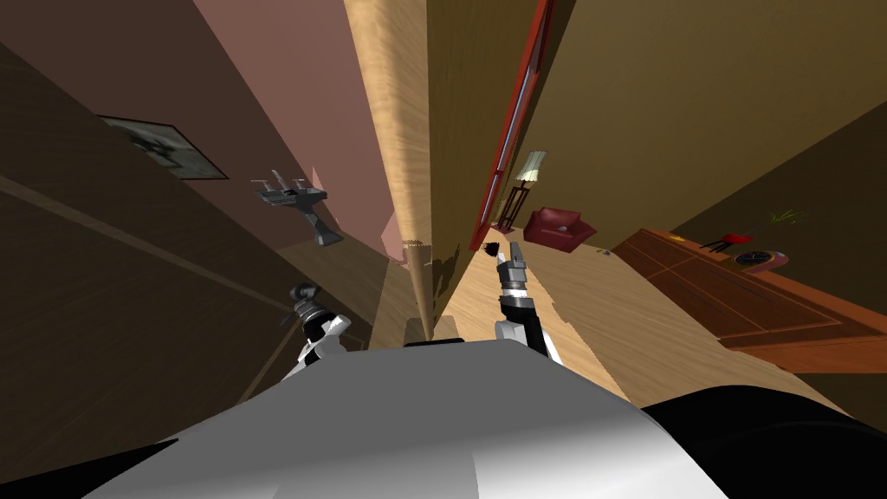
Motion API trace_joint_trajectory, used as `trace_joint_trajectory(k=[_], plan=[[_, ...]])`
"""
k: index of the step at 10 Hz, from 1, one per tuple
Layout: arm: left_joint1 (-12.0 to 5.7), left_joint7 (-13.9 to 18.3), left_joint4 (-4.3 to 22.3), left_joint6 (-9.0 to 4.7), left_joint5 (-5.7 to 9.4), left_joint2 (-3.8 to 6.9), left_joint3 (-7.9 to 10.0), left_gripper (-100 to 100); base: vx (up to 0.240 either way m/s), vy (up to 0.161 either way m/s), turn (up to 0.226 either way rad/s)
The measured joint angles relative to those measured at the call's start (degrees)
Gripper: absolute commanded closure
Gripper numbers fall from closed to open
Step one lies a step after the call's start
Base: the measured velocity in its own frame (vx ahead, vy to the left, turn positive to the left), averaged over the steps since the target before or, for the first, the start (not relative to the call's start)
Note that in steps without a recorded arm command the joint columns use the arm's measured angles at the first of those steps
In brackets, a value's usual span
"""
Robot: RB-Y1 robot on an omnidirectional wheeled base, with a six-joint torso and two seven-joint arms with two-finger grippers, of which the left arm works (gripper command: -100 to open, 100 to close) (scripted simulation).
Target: Push the door open
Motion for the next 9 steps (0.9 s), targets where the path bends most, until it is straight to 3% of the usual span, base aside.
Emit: trace_joint_trajectory(k=[4, 6, 7, 9], plan=[[0.55, -0.5, -1.2, -0.08, 0.64, -0.50, 0.00, 100, 0.001, -0.002, 0.012], [0.40, -1.5, -0.6, -1.04, 1.68, -0.49, 0.50, 100, -0.001, 0.012, -0.021], [0.52, -1.8, -1.8, -0.47, 1.79, -1.07, 0.62, 100, 0.000, 0.000, 0.000], [0.16, -2.0, -0.6, -0.99, 1.87, -0.45, 0.75, 100, 0.000, 0.000, 0.000]])
